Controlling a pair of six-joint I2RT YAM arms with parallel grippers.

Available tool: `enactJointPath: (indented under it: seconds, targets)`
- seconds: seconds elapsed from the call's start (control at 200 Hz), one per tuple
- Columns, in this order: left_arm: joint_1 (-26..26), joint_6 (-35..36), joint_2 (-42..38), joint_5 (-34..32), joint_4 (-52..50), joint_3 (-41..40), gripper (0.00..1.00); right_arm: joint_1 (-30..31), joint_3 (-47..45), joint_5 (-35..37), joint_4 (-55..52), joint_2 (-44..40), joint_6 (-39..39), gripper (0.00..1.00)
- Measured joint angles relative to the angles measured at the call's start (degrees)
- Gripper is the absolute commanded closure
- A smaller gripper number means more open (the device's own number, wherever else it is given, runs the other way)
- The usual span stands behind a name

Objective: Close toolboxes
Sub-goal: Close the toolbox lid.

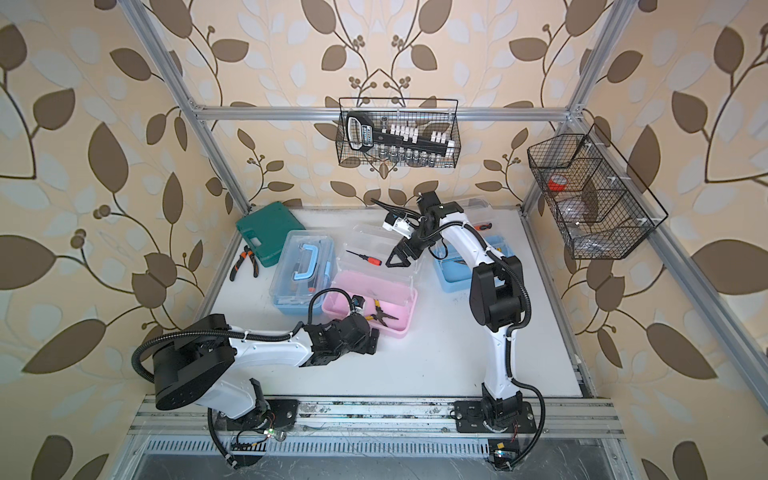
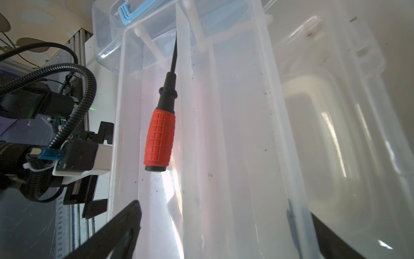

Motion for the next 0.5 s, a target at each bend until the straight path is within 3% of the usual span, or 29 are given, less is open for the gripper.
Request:
enactJointPath:
  seconds: [0.255, 0.5]
  targets:
    - [0.00, 0.15, 0.00, 0.02, 0.09, 0.00, 0.02, 2.05, -4.22, 1.97, 0.46, -4.35, 1.20, 0.02]
    - [-0.02, 0.46, -0.02, 0.09, 0.11, -0.02, 0.01, 6.40, -13.33, 11.63, 7.48, -11.54, 6.93, 0.02]
